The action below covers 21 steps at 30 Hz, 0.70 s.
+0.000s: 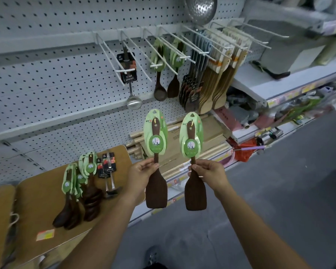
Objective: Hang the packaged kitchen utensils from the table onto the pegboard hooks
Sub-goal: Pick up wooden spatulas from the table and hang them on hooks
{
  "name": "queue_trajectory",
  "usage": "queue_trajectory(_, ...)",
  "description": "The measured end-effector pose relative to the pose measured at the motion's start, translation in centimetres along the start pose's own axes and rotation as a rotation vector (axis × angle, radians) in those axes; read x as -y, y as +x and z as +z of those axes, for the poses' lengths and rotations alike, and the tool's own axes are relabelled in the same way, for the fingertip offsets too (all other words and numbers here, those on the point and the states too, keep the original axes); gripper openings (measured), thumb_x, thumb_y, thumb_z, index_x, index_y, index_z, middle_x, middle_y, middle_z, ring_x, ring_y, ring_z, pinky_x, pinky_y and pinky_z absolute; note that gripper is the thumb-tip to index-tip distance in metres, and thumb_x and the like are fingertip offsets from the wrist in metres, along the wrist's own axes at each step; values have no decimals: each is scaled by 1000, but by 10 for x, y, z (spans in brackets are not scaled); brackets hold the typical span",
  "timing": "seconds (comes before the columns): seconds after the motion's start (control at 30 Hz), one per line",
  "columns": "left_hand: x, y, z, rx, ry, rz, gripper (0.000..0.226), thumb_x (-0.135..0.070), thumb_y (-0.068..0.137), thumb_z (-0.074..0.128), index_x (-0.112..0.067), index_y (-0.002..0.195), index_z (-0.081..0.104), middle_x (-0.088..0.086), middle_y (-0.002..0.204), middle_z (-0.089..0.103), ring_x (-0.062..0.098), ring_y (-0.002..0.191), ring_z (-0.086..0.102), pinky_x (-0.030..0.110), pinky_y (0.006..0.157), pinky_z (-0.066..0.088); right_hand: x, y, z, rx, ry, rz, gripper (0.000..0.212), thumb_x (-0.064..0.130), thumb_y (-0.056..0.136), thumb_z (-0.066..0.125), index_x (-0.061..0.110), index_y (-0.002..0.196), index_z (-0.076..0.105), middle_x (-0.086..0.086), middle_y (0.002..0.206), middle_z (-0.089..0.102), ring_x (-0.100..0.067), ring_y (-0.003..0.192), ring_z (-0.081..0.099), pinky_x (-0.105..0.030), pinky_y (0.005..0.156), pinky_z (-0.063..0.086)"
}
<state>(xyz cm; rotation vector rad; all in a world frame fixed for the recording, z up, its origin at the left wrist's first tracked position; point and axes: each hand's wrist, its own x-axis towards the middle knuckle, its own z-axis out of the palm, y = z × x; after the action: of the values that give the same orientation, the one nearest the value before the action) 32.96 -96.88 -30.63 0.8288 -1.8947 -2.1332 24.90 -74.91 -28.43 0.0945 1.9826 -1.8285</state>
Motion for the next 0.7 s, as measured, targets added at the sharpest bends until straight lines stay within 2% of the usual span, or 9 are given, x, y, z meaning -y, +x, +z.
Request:
queue_trajectory(0.3,-11,31,32,-109,-10,10,26,-4,85,73,-24,102,71,-13,87,75,-2,80,70,12,71,53,22,69,-22,108,12,29,17,-7,90,65,-9,107,69,-24,93,75,-24,67,73,-27,61,59)
queue_trajectory(0.4,-14,39,56,-171,-50,-6,26,-4,83,74,-20,104,72,-4,93,76,7,85,71,18,78,54,28,98,-38,159,40,42,17,-9,90,65,-11,106,69,-22,88,75,-27,68,73,-29,62,60)
queue_trajectory(0.5,-19,46,87,-240,-67,15,28,-4,83,74,-18,108,71,-2,96,76,9,90,70,21,83,53,37,129,-58,231,25,33,17,-8,90,65,-10,106,69,-20,86,76,-28,68,73,-30,65,61)
queue_trajectory(0.7,-25,48,150,-351,-79,27,25,-11,85,73,-30,101,72,-5,102,76,7,97,69,22,86,52,67,165,-104,356,-4,-12,14,-6,91,65,-3,102,72,-20,89,75,-28,72,71,-26,66,60)
